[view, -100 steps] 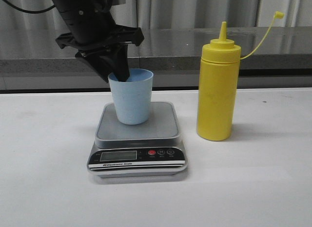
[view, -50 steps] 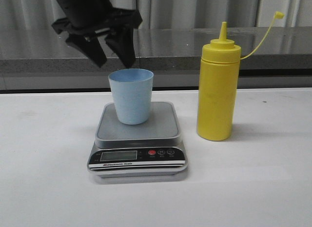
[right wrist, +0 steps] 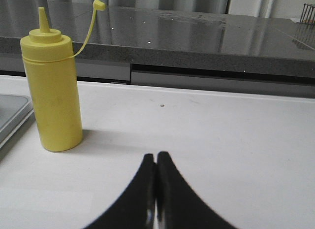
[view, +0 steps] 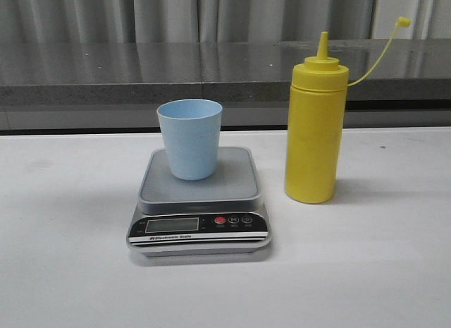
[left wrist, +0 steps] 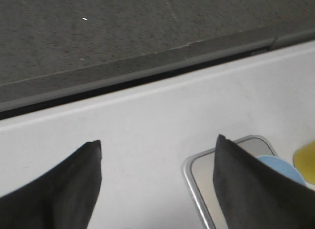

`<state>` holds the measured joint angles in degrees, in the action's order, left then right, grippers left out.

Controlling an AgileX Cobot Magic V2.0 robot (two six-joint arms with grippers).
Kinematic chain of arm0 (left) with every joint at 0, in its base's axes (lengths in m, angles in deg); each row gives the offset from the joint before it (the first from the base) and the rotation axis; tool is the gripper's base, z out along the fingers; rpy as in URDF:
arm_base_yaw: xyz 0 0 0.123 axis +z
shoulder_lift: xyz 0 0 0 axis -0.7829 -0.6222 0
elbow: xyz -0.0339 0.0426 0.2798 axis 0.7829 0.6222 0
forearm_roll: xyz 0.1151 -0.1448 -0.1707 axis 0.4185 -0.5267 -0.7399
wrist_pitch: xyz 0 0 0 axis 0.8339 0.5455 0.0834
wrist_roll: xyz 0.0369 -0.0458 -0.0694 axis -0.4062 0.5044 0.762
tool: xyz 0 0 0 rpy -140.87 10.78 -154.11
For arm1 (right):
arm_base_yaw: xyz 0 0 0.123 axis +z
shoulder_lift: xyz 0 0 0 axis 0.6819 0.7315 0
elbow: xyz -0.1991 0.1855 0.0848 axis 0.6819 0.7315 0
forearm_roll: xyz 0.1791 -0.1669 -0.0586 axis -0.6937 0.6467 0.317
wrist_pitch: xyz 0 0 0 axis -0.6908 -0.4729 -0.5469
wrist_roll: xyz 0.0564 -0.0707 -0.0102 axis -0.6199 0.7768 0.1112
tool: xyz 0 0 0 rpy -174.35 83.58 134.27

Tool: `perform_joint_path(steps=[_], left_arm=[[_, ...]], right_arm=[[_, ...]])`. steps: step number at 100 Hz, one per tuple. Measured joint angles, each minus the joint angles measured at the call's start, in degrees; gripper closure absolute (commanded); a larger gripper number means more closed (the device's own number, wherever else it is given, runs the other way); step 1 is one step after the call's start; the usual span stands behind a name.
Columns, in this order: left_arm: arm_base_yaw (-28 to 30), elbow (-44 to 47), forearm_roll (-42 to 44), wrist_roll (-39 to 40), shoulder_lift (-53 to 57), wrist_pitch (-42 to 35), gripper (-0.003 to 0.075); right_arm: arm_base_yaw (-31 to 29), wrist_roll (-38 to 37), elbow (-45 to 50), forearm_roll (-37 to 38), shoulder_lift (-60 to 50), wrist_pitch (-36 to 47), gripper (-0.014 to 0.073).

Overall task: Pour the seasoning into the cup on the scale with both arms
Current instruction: 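Move the right gripper toward the yellow squeeze bottle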

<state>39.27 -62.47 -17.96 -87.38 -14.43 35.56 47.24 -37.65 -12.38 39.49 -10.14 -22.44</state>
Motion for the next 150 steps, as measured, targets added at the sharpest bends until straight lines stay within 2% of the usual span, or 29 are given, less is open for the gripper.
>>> perform_joint_path(steps=[21,58,79,101,118,144,150], left_arm=[[3.0,16.0,0.0,0.1,12.6,-10.6,0.0258],[3.1,44.4,-0.1,0.1,37.5,-25.5,0.0258],[3.1,54.6,-0.2,0.2,51.9,-27.0,0.0258],[3.1,61.1,-0.2,0.2,63.6,-26.4,0.0267],[3.1,63.3,-0.2,0.2,68.7,-25.8,0.0376],[3.1,63.9,-0.2,0.2,69.4,-25.6,0.0697],[3.1,63.9,-0.2,0.2,69.4,-25.6,0.0738]], right_arm=[[0.0,0.0,0.0,0.0,0.0,0.0,0.0662],[0.0,0.0,0.0,0.0,0.0,0.0,0.0662],[0.0,0.0,0.0,0.0,0.0,0.0,0.0662],[0.0,0.0,0.0,0.0,0.0,0.0,0.0662],[0.0,0.0,0.0,0.0,0.0,0.0,0.0662],[0.0,0.0,0.0,0.0,0.0,0.0,0.0662],[0.0,0.0,0.0,0.0,0.0,0.0,0.0662]])
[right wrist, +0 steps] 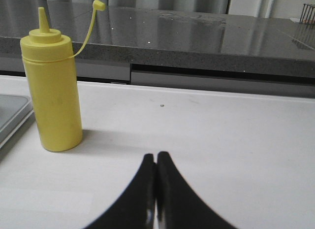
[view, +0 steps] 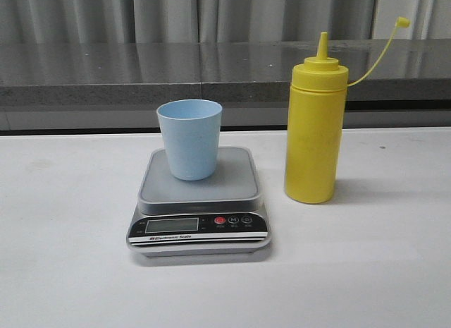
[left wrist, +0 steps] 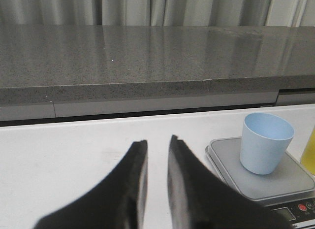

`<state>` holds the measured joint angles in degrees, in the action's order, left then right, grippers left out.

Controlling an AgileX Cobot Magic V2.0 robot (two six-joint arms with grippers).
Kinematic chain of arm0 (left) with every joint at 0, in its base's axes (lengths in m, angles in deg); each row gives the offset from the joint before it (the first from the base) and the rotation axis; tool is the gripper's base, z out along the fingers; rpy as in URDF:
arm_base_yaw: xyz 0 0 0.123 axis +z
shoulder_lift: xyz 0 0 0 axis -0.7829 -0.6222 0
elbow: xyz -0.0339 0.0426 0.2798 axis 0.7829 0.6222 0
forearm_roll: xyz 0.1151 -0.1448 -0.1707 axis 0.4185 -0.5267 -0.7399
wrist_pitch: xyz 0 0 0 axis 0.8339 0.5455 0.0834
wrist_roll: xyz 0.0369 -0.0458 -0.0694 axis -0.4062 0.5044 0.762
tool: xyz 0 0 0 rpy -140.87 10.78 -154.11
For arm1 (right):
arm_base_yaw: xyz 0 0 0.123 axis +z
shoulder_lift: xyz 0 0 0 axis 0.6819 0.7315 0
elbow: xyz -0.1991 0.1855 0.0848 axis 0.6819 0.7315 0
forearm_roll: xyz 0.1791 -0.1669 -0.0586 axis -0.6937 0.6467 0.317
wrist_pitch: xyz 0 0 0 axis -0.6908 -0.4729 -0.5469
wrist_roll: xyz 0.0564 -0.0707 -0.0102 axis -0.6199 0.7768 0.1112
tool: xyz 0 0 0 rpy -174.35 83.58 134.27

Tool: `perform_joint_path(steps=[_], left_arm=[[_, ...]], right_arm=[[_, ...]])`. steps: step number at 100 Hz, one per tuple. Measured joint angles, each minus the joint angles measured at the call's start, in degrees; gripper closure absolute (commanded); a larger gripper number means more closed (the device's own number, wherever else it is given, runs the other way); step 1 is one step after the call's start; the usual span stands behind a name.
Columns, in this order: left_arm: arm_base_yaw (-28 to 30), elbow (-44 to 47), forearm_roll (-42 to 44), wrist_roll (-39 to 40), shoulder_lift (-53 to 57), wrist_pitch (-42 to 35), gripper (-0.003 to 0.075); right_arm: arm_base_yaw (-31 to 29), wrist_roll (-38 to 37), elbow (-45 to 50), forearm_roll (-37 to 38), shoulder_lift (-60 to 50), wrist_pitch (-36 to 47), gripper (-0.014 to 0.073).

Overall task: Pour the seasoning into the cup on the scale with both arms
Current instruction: 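Move the right gripper toward the yellow squeeze bottle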

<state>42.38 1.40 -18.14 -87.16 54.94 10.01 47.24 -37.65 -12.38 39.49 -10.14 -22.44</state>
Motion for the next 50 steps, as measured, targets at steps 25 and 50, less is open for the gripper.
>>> perform_joint_path(steps=[25,50], left_arm=[[0.0,0.0,0.0,0.0,0.0,0.1,0.0740],[0.0,0.0,0.0,0.0,0.0,0.1,0.0740]], right_arm=[[0.0,0.0,0.1,0.0,0.0,3.8,0.0662],[0.0,-2.5,-2.3,0.0,0.0,13.0,0.0662]])
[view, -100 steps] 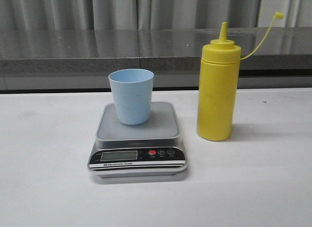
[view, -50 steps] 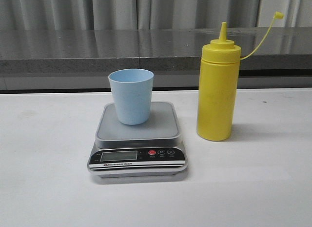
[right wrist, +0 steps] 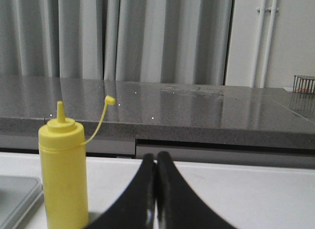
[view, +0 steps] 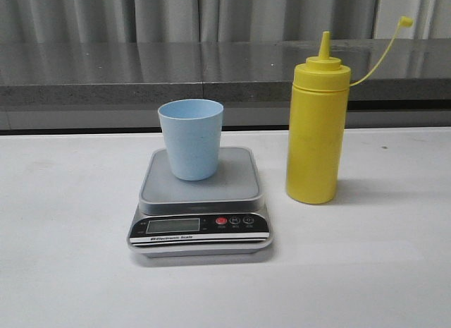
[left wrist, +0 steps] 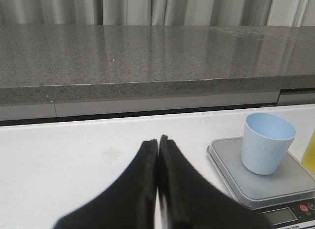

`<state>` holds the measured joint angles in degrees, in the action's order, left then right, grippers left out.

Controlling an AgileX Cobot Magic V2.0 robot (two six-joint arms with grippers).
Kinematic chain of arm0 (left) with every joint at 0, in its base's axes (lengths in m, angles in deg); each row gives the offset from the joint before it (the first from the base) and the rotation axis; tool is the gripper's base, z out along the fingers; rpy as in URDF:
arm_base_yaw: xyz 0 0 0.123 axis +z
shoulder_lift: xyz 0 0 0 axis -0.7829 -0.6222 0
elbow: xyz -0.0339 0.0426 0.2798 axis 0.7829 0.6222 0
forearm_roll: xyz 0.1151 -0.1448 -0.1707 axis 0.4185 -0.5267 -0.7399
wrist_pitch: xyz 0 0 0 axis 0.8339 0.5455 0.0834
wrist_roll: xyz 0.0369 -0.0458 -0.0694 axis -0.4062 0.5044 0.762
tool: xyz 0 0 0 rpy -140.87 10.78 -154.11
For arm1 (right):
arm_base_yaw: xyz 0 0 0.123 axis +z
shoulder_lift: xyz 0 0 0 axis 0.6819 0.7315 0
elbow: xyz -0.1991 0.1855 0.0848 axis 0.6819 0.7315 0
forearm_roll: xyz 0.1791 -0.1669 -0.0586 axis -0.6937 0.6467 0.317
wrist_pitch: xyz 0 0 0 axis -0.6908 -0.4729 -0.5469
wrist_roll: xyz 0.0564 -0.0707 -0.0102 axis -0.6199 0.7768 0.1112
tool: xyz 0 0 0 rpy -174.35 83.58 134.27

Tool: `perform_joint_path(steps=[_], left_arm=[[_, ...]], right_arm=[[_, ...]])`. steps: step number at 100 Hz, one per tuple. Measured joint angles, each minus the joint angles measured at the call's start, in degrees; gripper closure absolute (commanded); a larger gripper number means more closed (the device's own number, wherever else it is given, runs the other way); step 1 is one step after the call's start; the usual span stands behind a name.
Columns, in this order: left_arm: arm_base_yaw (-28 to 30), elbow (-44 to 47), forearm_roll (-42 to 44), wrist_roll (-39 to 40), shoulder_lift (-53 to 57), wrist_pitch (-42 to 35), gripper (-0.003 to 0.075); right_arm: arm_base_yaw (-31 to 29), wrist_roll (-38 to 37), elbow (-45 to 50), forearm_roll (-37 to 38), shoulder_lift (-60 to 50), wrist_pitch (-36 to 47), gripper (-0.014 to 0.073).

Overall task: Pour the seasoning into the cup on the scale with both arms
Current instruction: 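Move the right gripper toward the yellow squeeze bottle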

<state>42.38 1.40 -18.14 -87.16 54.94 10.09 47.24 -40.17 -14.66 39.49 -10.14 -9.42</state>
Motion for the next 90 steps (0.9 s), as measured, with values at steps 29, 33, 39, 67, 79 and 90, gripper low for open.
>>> perform_joint_path(steps=[29,33,39,67,79,90], left_arm=[[0.0,0.0,0.0,0.0,0.0,0.0,0.0740],[0.0,0.0,0.0,0.0,0.0,0.0,0.0740],[0.0,0.0,0.0,0.0,0.0,0.0,0.0740],[0.0,0.0,0.0,0.0,0.0,0.0,0.0740],[0.0,0.0,0.0,0.0,0.0,0.0,0.0740],[0.0,0.0,0.0,0.0,0.0,0.0,0.0740]], right_arm=[[0.0,-3.1,-15.0,0.0,16.3,-7.2,0.0662],[0.0,-3.1,-17.0,0.0,19.5,-7.4,0.0662],[0.0,-3.2,-20.0,0.0,24.1,-7.4,0.0662],[1.6,-3.5,-25.6,0.0,40.6,-0.4,0.0662],[4.9,-3.5,-25.6,0.0,45.8,2.5,0.0662],[8.5,-3.5,-25.6,0.0,50.0,3.7,0.0660]])
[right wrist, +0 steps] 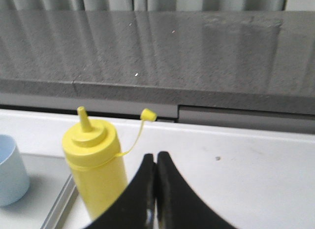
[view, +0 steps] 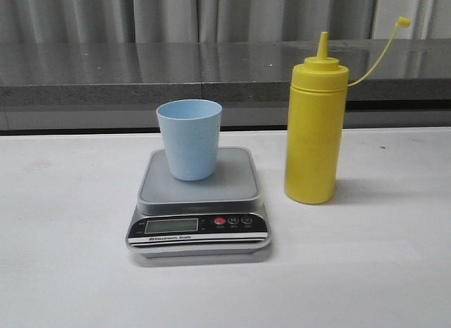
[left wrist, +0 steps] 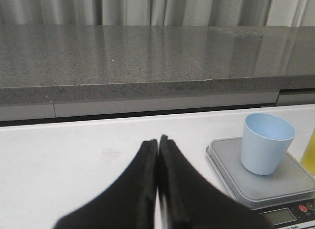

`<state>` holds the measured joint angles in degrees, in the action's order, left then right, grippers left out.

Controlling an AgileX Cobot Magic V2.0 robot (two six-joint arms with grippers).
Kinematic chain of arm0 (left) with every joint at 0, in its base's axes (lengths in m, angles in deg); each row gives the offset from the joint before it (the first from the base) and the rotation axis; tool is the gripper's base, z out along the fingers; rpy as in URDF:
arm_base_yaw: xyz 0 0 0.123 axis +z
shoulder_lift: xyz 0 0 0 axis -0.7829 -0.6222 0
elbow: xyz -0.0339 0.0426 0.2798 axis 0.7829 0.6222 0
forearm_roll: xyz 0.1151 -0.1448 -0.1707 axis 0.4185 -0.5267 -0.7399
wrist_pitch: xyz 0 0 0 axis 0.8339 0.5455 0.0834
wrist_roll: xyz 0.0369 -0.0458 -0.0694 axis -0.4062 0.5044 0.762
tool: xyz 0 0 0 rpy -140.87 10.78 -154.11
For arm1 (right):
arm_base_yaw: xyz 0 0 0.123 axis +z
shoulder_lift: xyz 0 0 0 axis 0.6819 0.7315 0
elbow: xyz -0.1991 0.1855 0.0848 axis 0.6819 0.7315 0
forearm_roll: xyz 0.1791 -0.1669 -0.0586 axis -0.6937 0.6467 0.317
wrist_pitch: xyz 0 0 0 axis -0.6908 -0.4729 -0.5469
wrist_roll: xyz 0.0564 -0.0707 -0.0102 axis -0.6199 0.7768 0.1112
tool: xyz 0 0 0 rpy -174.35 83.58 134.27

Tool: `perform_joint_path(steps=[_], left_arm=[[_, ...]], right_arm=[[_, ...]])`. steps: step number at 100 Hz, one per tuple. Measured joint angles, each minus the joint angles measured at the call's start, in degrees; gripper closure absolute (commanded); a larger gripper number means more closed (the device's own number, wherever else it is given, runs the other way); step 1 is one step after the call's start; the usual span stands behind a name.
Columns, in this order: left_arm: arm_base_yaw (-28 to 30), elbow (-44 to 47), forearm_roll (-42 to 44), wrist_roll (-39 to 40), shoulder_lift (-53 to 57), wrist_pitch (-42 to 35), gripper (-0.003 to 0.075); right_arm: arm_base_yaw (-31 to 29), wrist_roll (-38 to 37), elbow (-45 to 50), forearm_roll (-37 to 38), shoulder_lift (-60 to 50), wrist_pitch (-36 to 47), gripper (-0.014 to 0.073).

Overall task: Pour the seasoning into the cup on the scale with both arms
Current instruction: 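Move the right gripper toward the yellow squeeze bottle, then close the right gripper around the yellow bottle's body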

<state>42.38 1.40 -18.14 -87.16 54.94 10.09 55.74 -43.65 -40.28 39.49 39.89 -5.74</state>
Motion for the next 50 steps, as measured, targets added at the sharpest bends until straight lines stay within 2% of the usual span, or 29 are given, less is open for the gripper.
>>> perform_joint_path(steps=[13,22,29,31,41,42,50], left_arm=[[0.0,0.0,0.0,0.0,0.0,0.0,0.0740],[0.0,0.0,0.0,0.0,0.0,0.0,0.0740],[0.0,0.0,0.0,0.0,0.0,0.0,0.0740],[0.0,0.0,0.0,0.0,0.0,0.0,0.0740],[0.0,0.0,0.0,0.0,0.0,0.0,0.0740],[0.0,0.0,0.0,0.0,0.0,0.0,0.0740],[0.0,0.0,0.0,0.0,0.0,0.0,0.0740]], right_arm=[[2.8,0.0,0.0,0.0,4.4,0.3,0.0645],[3.6,0.0,0.0,0.0,7.1,0.6,0.0557],[3.7,0.0,0.0,0.0,8.7,0.7,0.0417],[3.7,0.0,0.0,0.0,9.2,0.8,0.0346],[3.7,0.0,0.0,0.0,11.1,1.3,0.0100],[3.7,0.0,0.0,0.0,11.4,1.5,0.0050],[3.7,0.0,0.0,0.0,13.2,2.7,-0.0076]])
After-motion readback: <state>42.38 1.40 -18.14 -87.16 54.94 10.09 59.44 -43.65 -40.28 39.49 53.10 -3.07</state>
